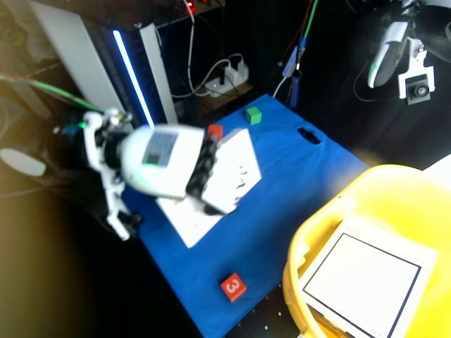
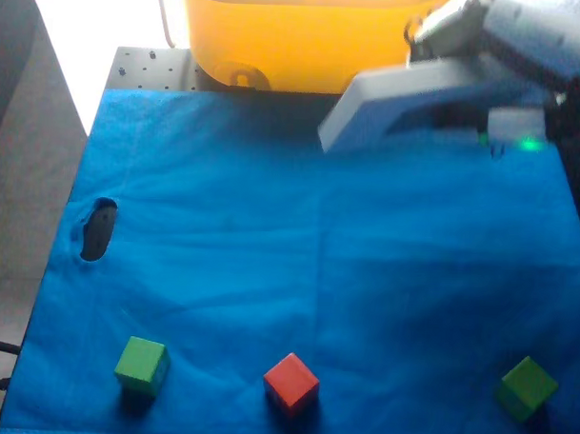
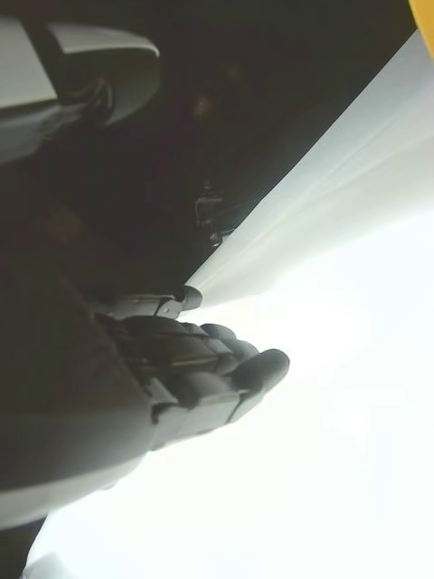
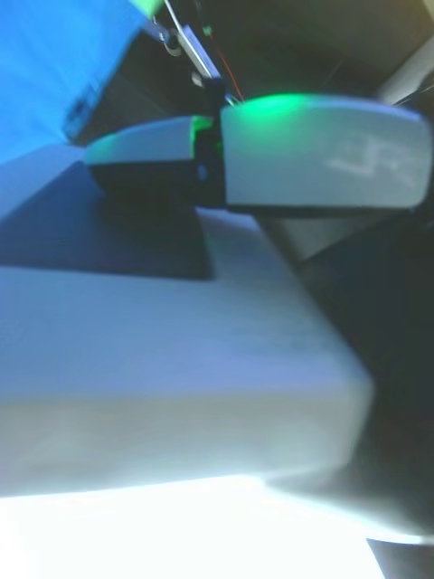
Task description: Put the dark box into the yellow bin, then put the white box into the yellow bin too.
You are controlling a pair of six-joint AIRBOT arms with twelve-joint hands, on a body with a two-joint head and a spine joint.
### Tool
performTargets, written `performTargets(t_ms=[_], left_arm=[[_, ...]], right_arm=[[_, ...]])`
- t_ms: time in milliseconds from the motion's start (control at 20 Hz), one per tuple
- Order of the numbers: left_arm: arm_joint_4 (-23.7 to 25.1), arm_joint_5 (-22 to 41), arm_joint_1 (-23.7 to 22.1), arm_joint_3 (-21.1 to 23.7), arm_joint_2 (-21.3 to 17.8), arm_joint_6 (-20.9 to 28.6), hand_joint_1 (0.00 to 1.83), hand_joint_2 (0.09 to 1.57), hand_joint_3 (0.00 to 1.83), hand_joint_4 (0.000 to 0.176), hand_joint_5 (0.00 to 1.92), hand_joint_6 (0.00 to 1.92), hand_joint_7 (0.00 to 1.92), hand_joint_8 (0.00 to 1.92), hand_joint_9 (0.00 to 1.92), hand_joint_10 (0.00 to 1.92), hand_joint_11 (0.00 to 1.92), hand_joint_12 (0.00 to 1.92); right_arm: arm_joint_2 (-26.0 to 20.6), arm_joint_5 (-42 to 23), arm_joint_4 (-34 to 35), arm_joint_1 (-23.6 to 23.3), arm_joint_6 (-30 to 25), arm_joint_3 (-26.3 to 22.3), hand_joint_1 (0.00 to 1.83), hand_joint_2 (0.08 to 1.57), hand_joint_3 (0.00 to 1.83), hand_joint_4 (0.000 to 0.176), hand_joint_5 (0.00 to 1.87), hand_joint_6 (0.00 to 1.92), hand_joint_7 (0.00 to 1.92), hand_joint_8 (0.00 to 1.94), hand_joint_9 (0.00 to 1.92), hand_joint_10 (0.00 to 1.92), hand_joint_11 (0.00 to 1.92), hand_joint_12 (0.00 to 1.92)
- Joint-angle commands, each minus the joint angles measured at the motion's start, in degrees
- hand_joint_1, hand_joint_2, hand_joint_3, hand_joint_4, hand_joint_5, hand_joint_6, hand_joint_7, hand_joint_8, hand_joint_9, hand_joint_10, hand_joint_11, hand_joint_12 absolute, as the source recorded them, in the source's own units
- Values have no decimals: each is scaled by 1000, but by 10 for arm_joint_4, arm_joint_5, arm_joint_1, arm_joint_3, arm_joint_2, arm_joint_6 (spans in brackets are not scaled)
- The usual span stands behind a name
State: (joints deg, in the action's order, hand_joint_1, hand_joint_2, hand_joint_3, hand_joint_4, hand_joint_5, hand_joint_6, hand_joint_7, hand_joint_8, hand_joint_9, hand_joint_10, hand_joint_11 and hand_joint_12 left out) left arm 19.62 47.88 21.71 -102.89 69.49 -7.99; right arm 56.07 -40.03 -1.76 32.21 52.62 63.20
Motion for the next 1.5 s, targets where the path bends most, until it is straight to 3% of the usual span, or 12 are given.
performTargets(t_ms=[0,100,250,450,600,750,850,1000,1100,1300,1350,1450], left_arm=[[-42,64,-3,1,-7,-3,1023,840,0,176,218,0,132,0,253,3,36,543],[-63,74,3,2,-10,-12,1067,856,1,176,205,0,93,0,261,0,53,424],[-72,80,4,3,-13,-13,1033,867,6,176,199,2,124,13,279,6,80,424],[-73,90,4,10,-14,-15,1048,879,1,176,138,0,126,0,202,0,81,260],[-73,94,11,13,-13,-18,1066,890,6,119,143,3,115,0,184,2,96,189],[-71,108,15,17,-5,-18,1131,963,7,135,199,5,93,2,92,0,0,57],[-69,115,18,21,-4,-18,1025,950,1,107,81,0,152,5,164,9,103,75],[-63,134,22,32,-4,-18,1048,865,0,142,180,12,212,0,175,0,108,70],[-61,144,23,39,-6,-18,997,877,0,172,164,2,173,0,150,0,79,58],[-58,166,24,49,-6,-18,1019,895,4,154,82,0,111,0,71,0,7,7],[-57,173,24,53,-7,-18,1033,912,10,144,37,0,28,0,18,0,1,1],[-57,186,24,60,-9,-18,1032,912,9,152,16,0,5,0,5,0,9,4]], right_arm=[[1,-74,0,-19,2,5,1253,1124,0,0,1045,668,898,1388,802,1515,683,1755],[1,-74,-6,-39,3,7,1269,1123,1,0,991,686,982,1260,953,1323,827,1625],[1,-74,-6,-69,25,10,1205,1070,0,0,1096,716,1084,1164,1058,1589,996,1854],[3,-74,-6,-110,52,25,1259,1082,3,0,1128,512,1010,1210,891,1555,802,1854],[14,-74,-6,-127,52,43,1289,1051,2,0,1077,617,1189,855,1088,1043,939,1452],[23,-73,-7,-137,53,59,1293,1034,0,0,1106,587,1251,723,1217,726,1008,1305],[34,-73,-7,-145,59,71,1284,1064,2,0,1131,456,1119,1019,1157,982,981,1507],[61,-72,-14,-153,61,97,1276,1084,3,0,1095,517,1060,1126,1074,1213,964,1594],[74,-70,-29,-163,61,111,1284,1062,0,0,1056,650,1168,896,1138,941,987,1419],[100,-69,-31,-170,61,141,1290,1048,0,0,1098,569,1198,848,1185,953,993,1473],[106,-68,-31,-174,61,150,1214,1035,0,0,1159,621,1163,1119,1180,1483,1114,1773],[115,-67,-34,-182,61,162,1196,1040,1,0,1151,668,1123,1155,1151,1628,1118,1857]])
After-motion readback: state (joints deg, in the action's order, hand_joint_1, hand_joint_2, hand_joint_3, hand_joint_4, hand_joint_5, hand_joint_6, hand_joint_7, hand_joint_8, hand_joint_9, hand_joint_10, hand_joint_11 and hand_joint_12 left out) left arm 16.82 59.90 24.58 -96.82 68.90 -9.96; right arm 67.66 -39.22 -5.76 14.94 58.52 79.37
